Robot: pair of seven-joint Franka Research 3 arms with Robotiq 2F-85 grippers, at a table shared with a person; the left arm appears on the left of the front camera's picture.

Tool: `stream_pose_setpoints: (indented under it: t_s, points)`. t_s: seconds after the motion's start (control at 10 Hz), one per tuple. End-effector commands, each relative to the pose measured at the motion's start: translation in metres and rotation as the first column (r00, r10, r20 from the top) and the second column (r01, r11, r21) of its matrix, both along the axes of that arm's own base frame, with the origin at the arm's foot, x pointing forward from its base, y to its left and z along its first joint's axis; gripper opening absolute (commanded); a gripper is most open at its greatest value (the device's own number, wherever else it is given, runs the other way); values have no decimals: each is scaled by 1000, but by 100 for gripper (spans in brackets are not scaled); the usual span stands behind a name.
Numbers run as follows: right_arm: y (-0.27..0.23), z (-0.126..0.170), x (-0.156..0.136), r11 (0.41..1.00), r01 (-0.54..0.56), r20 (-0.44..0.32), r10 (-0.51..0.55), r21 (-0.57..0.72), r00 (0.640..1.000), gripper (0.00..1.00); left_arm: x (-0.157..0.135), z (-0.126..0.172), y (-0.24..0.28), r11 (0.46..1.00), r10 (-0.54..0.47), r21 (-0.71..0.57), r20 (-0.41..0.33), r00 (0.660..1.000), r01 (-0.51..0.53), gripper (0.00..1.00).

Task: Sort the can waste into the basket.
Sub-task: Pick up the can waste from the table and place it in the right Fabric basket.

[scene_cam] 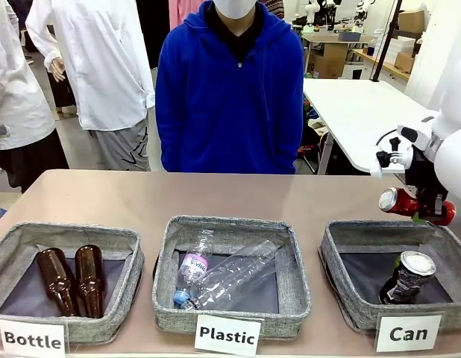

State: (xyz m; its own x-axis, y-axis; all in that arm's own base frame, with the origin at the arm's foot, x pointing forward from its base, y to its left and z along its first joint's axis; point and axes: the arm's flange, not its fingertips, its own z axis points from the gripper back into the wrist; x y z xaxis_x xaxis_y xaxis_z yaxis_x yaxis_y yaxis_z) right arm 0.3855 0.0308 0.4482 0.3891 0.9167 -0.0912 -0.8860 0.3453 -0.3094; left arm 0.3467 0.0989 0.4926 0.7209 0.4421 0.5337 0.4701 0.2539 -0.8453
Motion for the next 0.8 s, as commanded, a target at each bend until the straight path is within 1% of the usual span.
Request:
stream_pose_setpoints:
  t_s: [0.0, 0.1, 0.2, 0.3, 0.4, 0.6, 0.7]
  points:
    - [-1, -5, 3, 999, -40, 13, 40, -2, 999, 86, -1, -2, 0, 1000, -11, 7, 15, 1000, 11, 100]
    - [-2, -5, 4, 999, -34, 0, 34, 15, 999, 100, -1, -2, 0, 1000, -11, 7, 15, 1000, 11, 100]
    - [-1, -6, 4, 999, -37, -5, 37, 28, 999, 90, -1, -2, 0, 1000, -11, 7, 15, 1000, 11, 100]
    - [-1, -6, 4, 999, -40, -5, 40, 37, 999, 100, -1, -2, 0, 1000, -11, 7, 15, 1000, 11, 100]
    - [-2, -6, 5, 998, -37, -7, 37, 41, 999, 100, -1, -2, 0, 1000, -11, 7, 15, 1000, 11, 100]
    - [-3, -6, 7, 995, -28, -28, 31, 94, 999, 100, -1, -2, 0, 1000, -11, 7, 15, 1000, 11, 100]
    - [-3, -2, 9, 985, 17, -79, -3, 170, 997, 100, -1, -2, 0, 1000, -11, 7, 15, 1000, 11, 100]
